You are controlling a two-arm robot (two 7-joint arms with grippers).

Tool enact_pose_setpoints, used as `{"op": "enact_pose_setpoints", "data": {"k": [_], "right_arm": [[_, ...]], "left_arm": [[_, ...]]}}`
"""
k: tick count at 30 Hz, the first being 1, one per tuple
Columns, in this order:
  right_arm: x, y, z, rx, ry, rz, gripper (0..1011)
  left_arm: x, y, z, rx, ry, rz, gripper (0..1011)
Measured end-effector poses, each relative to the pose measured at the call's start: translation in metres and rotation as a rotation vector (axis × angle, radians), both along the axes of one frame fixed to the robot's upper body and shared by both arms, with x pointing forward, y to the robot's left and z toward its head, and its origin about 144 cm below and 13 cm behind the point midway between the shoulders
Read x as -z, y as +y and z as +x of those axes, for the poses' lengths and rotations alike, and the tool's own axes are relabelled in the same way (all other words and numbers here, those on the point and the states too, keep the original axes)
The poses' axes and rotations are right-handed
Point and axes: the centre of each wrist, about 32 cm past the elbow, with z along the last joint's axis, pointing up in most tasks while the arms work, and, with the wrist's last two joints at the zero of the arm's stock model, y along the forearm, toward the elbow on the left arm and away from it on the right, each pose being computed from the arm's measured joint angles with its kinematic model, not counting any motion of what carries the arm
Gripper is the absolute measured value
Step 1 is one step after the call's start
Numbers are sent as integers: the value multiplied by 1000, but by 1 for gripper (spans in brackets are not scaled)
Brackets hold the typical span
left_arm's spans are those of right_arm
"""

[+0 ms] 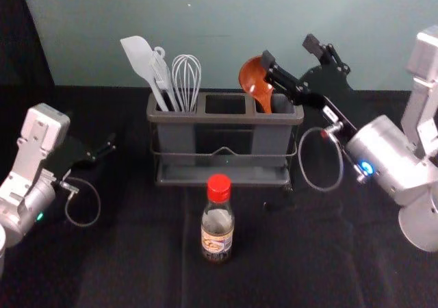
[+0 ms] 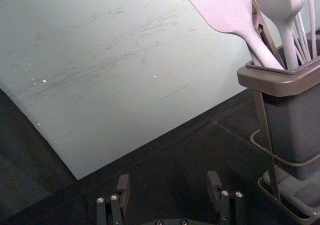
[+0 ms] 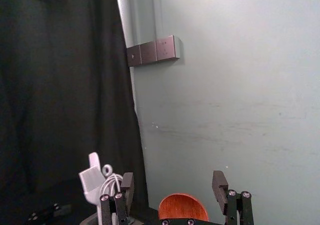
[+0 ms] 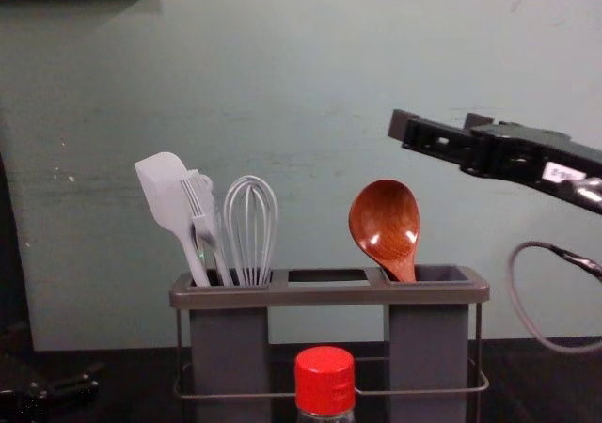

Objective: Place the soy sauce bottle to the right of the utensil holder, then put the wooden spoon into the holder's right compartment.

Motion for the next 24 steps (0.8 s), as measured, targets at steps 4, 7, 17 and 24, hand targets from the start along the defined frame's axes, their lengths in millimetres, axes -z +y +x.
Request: {"op": "enact_pose_setpoints", "data": {"k": [4,7,17,24], "right_arm": [[-1,-9,-10,-28,7,-2,1002],[-2,-17,-18,-51,17,0,1002],[-4,-42,-36,-155,74,13,1003],[0,-54,-45,-231,112,-1,1002]], "left_arm": [[0,0,0,0,0,0,1005],[0,0,0,0,0,0,1005],[0,0,0,0,0,0,1005],[0,0,0,0,0,0,1005]]}}
